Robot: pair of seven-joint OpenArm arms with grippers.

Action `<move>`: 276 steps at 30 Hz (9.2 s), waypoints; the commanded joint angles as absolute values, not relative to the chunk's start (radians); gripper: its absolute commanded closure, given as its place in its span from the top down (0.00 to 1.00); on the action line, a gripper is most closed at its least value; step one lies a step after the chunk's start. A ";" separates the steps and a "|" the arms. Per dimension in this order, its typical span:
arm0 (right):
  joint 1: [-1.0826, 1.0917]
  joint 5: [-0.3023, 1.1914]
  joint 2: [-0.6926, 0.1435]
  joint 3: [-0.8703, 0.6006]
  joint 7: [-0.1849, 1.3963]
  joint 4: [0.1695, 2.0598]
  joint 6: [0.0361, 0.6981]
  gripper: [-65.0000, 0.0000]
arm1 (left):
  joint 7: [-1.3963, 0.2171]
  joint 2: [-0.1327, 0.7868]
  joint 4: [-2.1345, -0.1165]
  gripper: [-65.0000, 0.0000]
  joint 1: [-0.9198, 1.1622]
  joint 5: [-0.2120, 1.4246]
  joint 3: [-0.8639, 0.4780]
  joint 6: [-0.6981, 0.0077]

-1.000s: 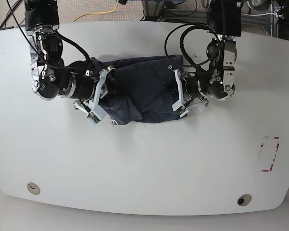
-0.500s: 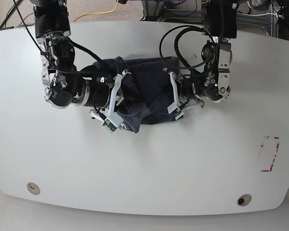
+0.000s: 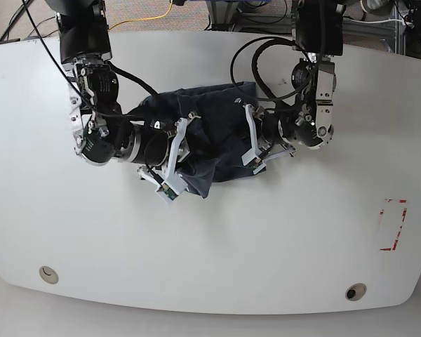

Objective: Layout the t-shirt on the table in an organized manner, then fold the t-shirt properly
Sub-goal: 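Push both grippers toward each other, folding the t-shirt ends inward, then open the left gripper and withdraw it from the folded t-shirt, then press the folded t-shirt flat with the right gripper, then grasp the bundle's sides with both grippers and square it up, then release with the right gripper and grasp the bundle with the left gripper, then carry the folded navy t-shirt with the left gripper to the table edge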

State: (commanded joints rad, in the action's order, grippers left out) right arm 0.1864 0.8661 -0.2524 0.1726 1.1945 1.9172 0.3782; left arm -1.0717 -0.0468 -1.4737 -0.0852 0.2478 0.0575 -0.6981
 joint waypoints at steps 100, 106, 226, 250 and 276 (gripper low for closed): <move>0.529 0.759 -0.213 0.414 1.069 1.567 0.384 0.51 | -1.193 0.255 -1.767 0.04 -0.064 0.779 -0.255 -0.698; 0.489 0.756 -0.367 0.406 1.069 1.639 0.386 0.51 | -1.193 0.156 -1.759 0.04 -0.065 0.769 -0.114 -0.698; -0.119 0.205 -0.265 -0.041 0.840 1.962 0.696 0.11 | -1.046 0.303 -1.758 0.03 -0.127 0.495 0.203 -0.698; -0.016 0.203 -0.348 -0.170 0.897 2.005 0.697 0.11 | -0.435 -0.133 -1.486 0.04 -0.058 -0.042 0.437 -0.180; -0.021 0.213 -0.338 -0.171 0.903 2.008 0.697 0.10 | -0.375 0.148 -1.494 0.03 0.186 -0.041 -0.102 -0.501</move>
State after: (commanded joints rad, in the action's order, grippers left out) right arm -0.0207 0.2125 -0.3383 -0.1711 0.9030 2.0077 0.6974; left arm -0.3751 0.1481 -1.4937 0.1864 -0.0407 -0.1020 -0.5010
